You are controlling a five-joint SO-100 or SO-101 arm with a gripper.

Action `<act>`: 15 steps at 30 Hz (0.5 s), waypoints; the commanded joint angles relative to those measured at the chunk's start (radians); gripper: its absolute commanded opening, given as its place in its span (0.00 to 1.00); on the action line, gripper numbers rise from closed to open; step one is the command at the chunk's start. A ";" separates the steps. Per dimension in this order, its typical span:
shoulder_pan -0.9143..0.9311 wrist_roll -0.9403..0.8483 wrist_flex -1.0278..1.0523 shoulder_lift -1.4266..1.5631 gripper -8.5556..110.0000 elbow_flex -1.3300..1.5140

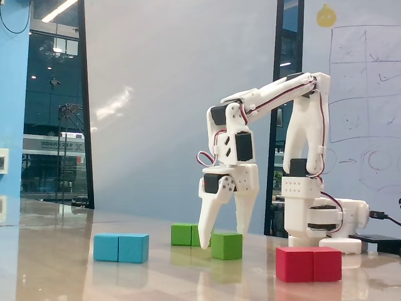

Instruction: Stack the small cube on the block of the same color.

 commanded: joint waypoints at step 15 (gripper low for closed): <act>0.011 0.008 -0.012 0.009 0.27 -0.074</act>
